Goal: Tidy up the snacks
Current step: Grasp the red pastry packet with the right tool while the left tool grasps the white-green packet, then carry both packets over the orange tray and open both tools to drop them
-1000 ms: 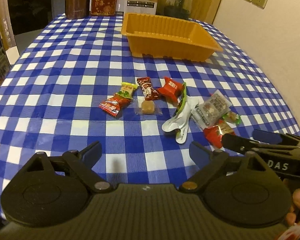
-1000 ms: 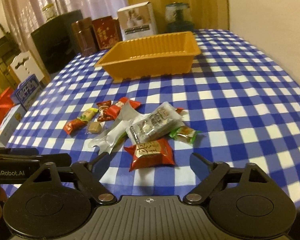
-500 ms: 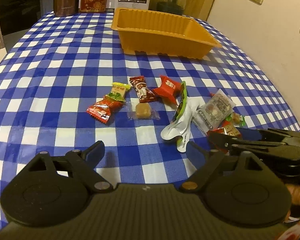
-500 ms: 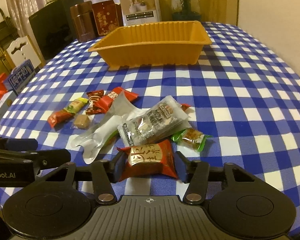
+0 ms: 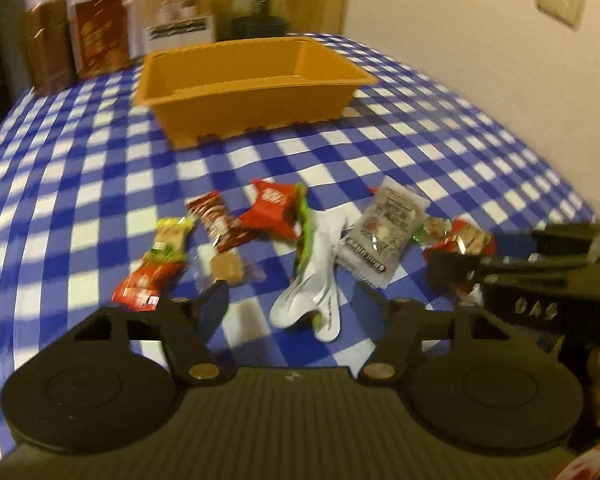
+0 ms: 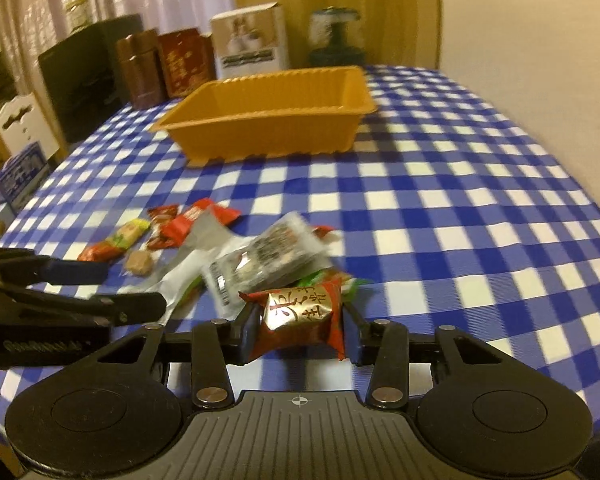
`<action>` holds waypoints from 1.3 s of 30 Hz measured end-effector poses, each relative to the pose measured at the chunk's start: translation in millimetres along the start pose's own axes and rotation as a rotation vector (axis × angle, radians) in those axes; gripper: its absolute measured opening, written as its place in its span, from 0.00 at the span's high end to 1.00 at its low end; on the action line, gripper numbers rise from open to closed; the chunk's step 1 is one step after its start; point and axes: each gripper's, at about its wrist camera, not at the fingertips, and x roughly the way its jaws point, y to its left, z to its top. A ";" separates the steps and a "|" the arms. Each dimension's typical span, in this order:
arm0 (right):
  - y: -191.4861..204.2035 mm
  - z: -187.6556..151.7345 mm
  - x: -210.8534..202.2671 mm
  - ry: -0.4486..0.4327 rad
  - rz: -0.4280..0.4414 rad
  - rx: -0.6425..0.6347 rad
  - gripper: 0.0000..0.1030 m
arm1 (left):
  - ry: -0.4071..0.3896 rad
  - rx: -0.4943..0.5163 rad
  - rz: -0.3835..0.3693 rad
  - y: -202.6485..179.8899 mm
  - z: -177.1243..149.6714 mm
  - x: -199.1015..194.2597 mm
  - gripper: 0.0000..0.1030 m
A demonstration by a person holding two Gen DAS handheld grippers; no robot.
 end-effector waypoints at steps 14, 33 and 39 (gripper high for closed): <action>-18.1 -0.4 0.5 0.006 -0.011 0.063 0.58 | 0.019 0.146 0.019 -22.3 10.8 38.6 0.76; -7.7 18.9 -20.8 -0.072 0.018 0.068 0.58 | -0.034 -0.007 0.032 -4.7 24.7 -13.3 0.77; -8.8 58.5 -13.6 -0.137 0.034 0.066 0.58 | -0.103 -0.046 0.031 13.7 68.2 -19.5 0.77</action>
